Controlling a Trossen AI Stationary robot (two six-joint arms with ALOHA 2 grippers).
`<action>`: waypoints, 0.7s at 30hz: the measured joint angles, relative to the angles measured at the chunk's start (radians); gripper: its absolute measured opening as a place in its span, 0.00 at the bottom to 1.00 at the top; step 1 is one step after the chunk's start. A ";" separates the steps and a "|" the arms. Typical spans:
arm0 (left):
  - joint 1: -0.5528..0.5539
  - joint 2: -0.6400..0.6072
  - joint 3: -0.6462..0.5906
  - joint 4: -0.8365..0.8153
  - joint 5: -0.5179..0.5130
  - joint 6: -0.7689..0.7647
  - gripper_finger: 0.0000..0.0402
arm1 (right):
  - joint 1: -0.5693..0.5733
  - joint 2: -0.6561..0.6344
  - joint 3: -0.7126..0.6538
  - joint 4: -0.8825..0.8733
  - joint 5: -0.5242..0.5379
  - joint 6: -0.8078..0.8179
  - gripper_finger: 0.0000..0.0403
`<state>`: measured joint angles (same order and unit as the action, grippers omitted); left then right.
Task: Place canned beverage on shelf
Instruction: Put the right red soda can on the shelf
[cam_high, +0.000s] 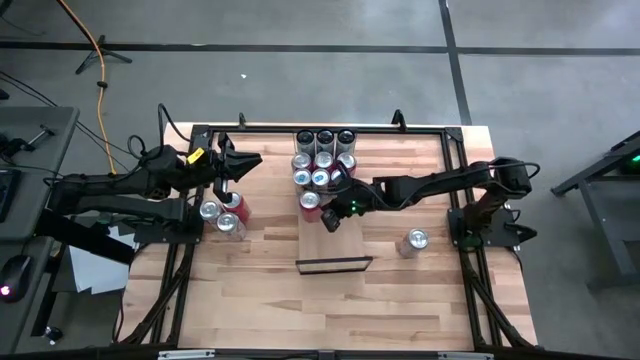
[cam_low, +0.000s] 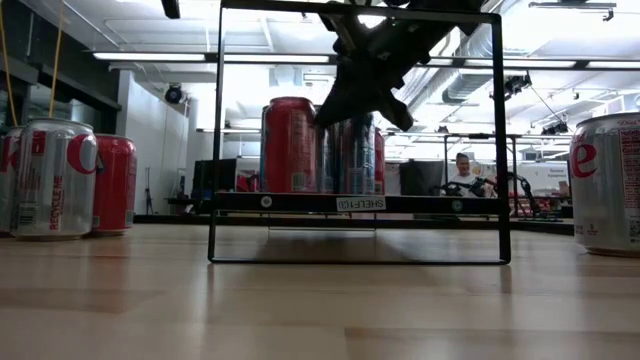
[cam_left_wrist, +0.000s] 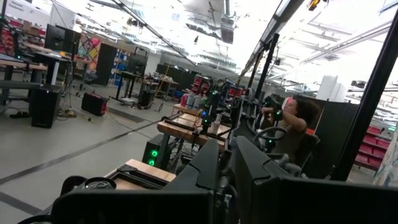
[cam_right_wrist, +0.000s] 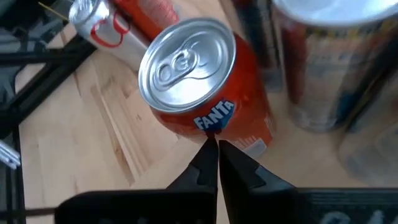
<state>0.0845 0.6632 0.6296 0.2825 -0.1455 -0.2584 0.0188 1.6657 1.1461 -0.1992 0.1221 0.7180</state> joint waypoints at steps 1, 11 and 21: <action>0.000 0.000 0.000 0.000 0.000 0.000 0.01 | -0.004 0.000 0.000 0.007 -0.001 0.000 0.00; 0.000 0.000 0.000 -0.001 0.000 0.000 0.01 | -0.013 0.000 0.000 0.024 -0.025 -0.001 0.00; 0.000 0.000 0.000 -0.001 -0.041 0.001 0.01 | 0.023 0.046 -0.001 0.057 -0.085 0.057 0.00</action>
<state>0.0849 0.6630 0.6296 0.2819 -0.1862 -0.2577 0.0422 1.7113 1.1450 -0.1427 0.0372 0.7746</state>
